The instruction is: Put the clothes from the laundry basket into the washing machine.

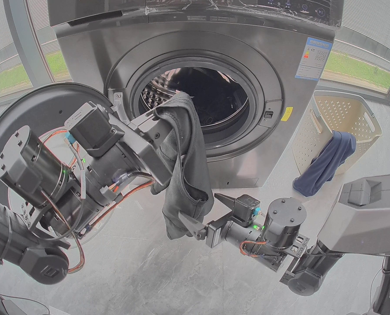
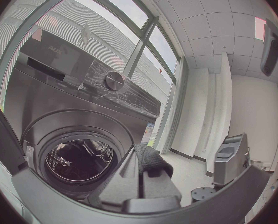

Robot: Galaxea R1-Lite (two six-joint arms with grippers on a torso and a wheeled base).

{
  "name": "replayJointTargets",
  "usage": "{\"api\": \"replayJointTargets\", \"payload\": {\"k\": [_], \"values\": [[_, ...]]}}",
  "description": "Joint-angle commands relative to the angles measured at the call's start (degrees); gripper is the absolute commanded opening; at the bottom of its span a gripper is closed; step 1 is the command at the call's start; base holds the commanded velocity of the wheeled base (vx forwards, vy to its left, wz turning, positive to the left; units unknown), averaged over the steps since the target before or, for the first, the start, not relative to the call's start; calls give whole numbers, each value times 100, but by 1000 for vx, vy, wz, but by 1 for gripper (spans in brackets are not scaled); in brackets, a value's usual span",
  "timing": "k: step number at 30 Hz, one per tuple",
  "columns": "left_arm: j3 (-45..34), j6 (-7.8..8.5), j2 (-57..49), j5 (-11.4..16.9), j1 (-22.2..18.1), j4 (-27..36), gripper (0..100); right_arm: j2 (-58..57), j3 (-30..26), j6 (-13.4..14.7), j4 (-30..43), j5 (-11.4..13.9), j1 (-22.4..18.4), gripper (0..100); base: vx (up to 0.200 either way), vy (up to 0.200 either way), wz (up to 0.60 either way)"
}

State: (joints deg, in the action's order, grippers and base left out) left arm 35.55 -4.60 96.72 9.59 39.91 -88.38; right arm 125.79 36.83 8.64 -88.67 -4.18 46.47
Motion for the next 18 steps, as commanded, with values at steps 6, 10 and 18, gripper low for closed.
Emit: {"api": "replayJointTargets", "payload": {"k": [6, 10, 18], "values": [[-101, -15, -259, 51, 210, -12, 0, 455, 589, -73, -1, 23, -411, 100, 0, 0, 0], [-83, -24, -329, 51, 219, -4, 0, 657, 826, -100, -1, 40, -525, 100, 0, 0, 0], [-57, -33, -356, 60, 219, -12, 0, 982, 1353, -117, -1, 49, -630, 100, 0, 0, 0]]}}
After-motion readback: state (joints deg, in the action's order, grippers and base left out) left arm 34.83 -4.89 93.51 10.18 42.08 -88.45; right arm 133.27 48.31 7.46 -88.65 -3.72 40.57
